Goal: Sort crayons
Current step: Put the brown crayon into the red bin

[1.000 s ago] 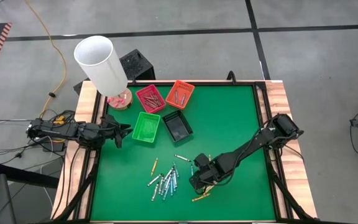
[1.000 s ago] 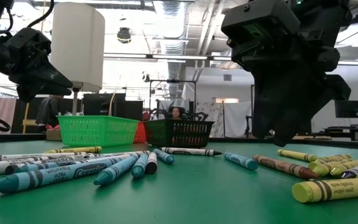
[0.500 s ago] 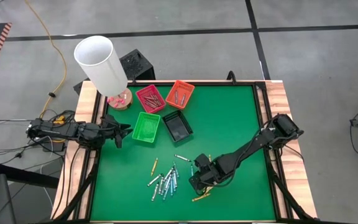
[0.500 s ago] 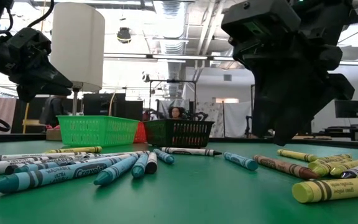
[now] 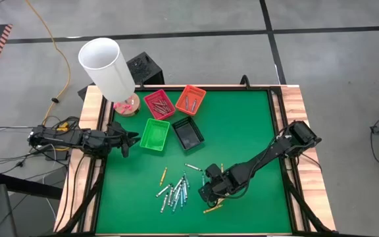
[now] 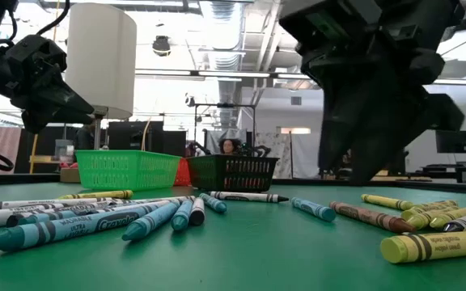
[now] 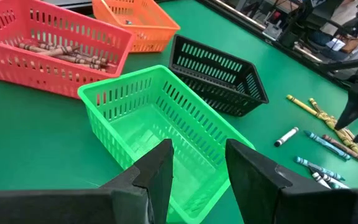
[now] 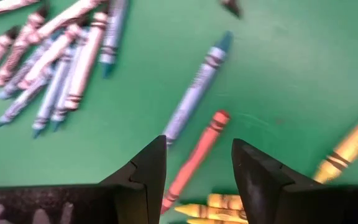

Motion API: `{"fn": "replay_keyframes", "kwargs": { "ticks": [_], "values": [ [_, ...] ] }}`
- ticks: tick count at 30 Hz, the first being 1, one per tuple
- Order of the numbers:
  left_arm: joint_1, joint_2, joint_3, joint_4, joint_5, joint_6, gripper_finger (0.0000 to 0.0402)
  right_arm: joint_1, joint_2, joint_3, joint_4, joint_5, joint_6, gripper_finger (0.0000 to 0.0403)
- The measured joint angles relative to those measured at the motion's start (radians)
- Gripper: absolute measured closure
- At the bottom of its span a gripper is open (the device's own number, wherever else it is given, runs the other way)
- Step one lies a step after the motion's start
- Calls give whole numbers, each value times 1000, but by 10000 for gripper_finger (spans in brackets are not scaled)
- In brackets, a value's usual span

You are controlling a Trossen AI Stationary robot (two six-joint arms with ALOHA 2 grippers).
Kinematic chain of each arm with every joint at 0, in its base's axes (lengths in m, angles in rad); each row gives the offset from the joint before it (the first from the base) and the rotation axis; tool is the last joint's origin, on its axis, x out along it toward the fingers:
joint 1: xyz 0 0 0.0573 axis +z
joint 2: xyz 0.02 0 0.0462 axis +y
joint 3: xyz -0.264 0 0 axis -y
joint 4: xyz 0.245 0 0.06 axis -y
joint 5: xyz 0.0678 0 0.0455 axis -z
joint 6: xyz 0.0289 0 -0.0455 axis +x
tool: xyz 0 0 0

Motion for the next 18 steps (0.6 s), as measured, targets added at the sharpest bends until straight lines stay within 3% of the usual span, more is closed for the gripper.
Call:
{"fn": "replay_keyframes", "kwargs": {
  "ticks": [8,12,18],
  "values": [
    [0,0,0,0,-1,0,265,0,2,0,-31,-4,73,231],
    [0,0,0,0,-1,0,265,-2,65,24,-27,-51,55,244],
    [0,0,1,-4,-1,0,265,-11,165,164,-135,-110,-47,260]
  ]
}}
